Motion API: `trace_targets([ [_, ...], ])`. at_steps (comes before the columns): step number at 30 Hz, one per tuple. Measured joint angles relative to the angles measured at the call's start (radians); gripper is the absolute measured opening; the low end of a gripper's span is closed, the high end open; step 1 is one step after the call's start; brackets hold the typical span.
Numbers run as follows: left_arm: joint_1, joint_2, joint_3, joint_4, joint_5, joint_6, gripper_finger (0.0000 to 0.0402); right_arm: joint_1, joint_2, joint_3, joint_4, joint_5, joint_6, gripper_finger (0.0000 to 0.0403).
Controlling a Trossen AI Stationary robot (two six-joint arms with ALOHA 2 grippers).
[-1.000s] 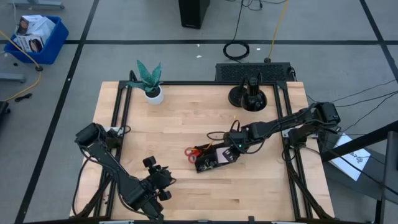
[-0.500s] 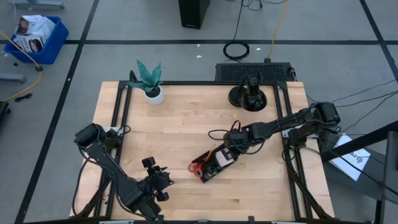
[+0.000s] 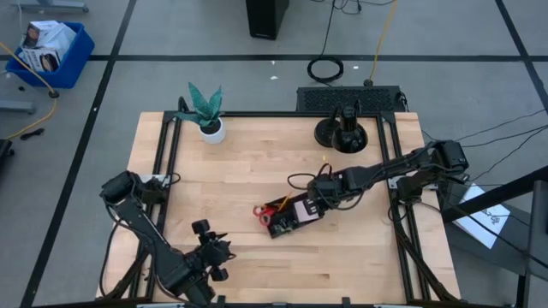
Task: Pick and place office supplies into organizer
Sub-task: Adjust the black desk organizer on the table
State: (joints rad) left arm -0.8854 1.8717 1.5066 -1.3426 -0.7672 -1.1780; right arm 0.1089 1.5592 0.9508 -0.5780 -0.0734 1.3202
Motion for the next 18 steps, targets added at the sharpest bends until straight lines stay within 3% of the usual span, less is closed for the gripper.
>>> trace_targets([
  [18,-0.014,0.0,0.0,-0.001,-0.044,-0.005,0.0127,-0.007,0.0,0.0,0.012,0.071,0.282,0.0001],
])
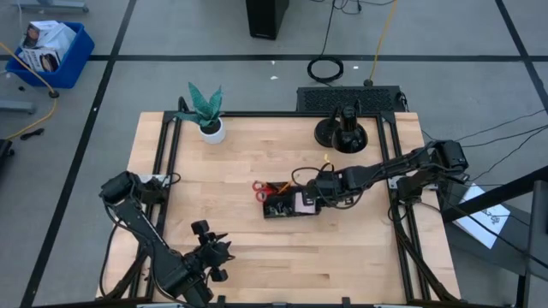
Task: Pick and place office supplies into organizer
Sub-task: Adjust the black desk organizer on the table, then return to Home Position
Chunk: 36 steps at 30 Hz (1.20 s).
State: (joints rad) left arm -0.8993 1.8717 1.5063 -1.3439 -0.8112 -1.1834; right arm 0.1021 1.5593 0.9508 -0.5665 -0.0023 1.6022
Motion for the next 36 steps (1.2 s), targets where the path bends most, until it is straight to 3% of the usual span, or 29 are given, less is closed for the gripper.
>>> trace_targets([
  [11,0.0,0.0,0.0,0.001,0.0,0.0,0.0127,-0.039,0.0,0.0,0.047,-0.028,0.035,0.0007],
  [36,0.0,0.0,0.0,0.005,0.0,-0.004,0.0127,-0.05,0.0,0.002,0.07,-0.029,-0.015,0.0106],
])
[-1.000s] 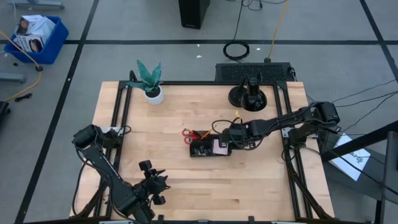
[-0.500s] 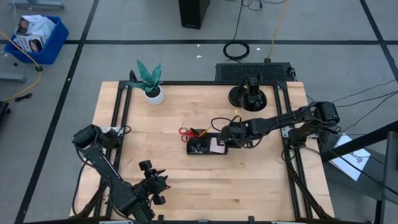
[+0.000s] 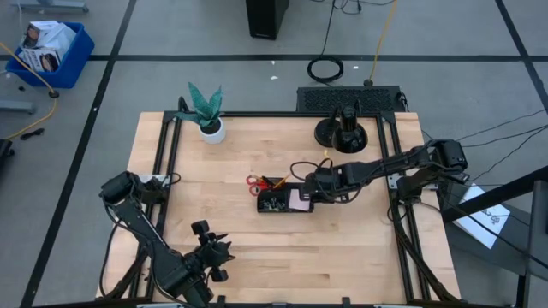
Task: Pick and place office supplies into organizer
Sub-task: Return to Home Position
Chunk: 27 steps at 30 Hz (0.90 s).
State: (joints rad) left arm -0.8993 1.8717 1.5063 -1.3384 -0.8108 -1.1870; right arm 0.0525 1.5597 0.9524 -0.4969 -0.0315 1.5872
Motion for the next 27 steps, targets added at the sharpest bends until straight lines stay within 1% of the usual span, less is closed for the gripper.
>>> trace_targets([
  [6,0.0,0.0,0.0,0.0,0.0,0.0,0.0127,-0.018,0.0,0.0,0.018,-0.005,-0.037,0.0115],
  [10,0.0,0.0,0.0,-0.001,0.0,0.003,0.0127,-0.027,0.0,-0.001,0.032,-0.051,-0.046,0.0116],
  [18,0.0,0.0,0.0,-0.005,0.0,0.007,0.0127,-0.035,-0.003,-0.002,0.036,-0.052,-0.09,0.0116],
  [22,0.0,0.0,0.0,-0.005,-0.001,0.007,0.0127,-0.04,-0.036,-0.002,0.02,-0.061,-0.099,0.0116],
  [27,0.0,0.0,0.0,-0.003,-0.001,0.007,0.0127,-0.04,-0.138,-0.002,-0.083,-0.059,-0.079,0.0116],
])
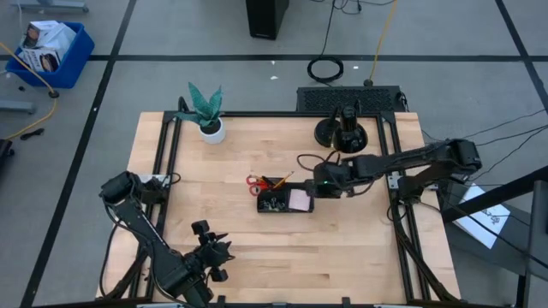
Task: Pick and place office supplies into organizer
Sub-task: Return to Home Position
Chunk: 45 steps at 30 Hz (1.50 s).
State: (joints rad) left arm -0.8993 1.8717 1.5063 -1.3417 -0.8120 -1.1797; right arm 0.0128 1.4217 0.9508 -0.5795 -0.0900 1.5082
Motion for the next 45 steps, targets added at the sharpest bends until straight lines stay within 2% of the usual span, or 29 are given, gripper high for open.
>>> trace_targets([
  [5,0.0,0.0,-0.017,-0.001,0.0,0.001,0.0127,0.009,-0.152,0.0,-0.092,0.079,0.037,0.0116],
  [13,0.0,0.0,-0.047,-0.006,0.0,-0.002,0.0127,0.083,-0.389,0.0,-0.071,0.195,-0.038,0.0116],
  [19,-0.022,-0.045,0.012,-0.019,-0.05,-0.007,0.0127,0.165,-0.524,0.0,0.046,0.25,-0.208,0.0116],
  [25,-0.075,-0.196,0.042,-0.019,-0.179,0.004,0.0127,0.243,-0.623,0.0,0.237,0.246,-0.427,0.0116],
  [29,-0.116,-0.304,0.042,-0.018,-0.228,0.012,0.0127,0.297,-0.682,0.0,0.316,0.244,-0.544,0.0116],
  [36,-0.191,-0.418,0.042,-0.019,-0.318,0.075,0.0127,0.38,-0.751,0.0,0.341,0.243,-0.722,0.0116],
  [42,-0.225,-0.434,0.042,0.031,-0.32,0.124,0.0127,0.445,-0.713,0.0,0.478,0.189,-0.91,0.0116],
  [45,-0.227,-0.407,0.042,0.095,-0.381,0.184,0.0127,0.467,-0.665,0.0,0.549,0.173,-0.999,0.0116],
])
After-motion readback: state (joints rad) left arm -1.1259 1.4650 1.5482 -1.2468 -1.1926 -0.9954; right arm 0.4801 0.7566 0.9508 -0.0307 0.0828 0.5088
